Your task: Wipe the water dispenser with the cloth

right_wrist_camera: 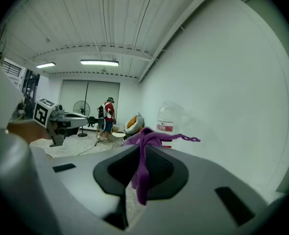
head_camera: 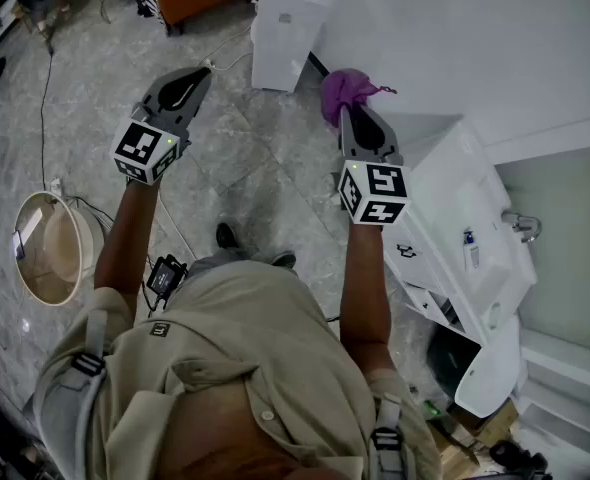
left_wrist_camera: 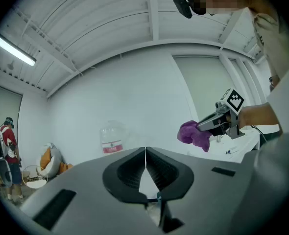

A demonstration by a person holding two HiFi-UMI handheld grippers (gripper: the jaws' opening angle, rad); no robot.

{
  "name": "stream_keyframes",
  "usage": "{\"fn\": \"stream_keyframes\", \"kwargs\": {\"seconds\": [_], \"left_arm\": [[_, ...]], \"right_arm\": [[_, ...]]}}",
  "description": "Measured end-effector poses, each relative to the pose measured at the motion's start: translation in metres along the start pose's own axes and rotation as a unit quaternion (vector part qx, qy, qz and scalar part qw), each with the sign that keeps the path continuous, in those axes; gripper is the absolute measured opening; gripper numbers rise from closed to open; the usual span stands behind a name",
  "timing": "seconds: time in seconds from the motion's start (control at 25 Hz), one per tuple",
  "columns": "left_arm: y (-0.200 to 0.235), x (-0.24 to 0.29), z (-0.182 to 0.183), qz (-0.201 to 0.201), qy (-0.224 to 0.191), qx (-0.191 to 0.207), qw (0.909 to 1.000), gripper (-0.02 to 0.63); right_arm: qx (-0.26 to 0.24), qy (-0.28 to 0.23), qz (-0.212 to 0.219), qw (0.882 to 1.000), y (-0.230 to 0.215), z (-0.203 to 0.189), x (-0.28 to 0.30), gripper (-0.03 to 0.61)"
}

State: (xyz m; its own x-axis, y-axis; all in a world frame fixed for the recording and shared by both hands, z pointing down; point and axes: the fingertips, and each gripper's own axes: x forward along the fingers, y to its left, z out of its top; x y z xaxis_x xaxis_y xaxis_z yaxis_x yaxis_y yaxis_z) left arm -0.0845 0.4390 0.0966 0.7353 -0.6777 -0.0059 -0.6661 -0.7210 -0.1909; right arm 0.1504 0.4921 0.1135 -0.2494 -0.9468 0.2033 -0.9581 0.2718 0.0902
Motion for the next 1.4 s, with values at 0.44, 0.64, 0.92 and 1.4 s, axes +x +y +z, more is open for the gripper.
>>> {"fn": "stream_keyframes", "kwargs": {"seconds": [0.44,0.64,0.92,1.4], "left_arm": [[0.051,-0.01,-0.019,-0.001,-0.005,-0.011,0.9999,0.021],[0.072,-0.009,-0.028,-0.001,-0.007,-0.016,0.9998,0.021],[0.092,0.01,-0.043,0.006,0.001,-0.019,0.9998,0.021],[0.132,0.07,-0.056,0.066,0.042,-0.02,0.9967,0.021]], "right_arm": [[0.001,0.007,-0.01,1.0,0.028,0.002,0.042,0.052],[-0.005,0.009,-0.007,1.0,0.043,0.006,0.063,0.052],[0.02,0.006,0.005,1.0,0.027,0.006,0.102,0.055],[0.037,0.008,0.058,0.998,-0.033,0.006,0.209,0.055]]}}
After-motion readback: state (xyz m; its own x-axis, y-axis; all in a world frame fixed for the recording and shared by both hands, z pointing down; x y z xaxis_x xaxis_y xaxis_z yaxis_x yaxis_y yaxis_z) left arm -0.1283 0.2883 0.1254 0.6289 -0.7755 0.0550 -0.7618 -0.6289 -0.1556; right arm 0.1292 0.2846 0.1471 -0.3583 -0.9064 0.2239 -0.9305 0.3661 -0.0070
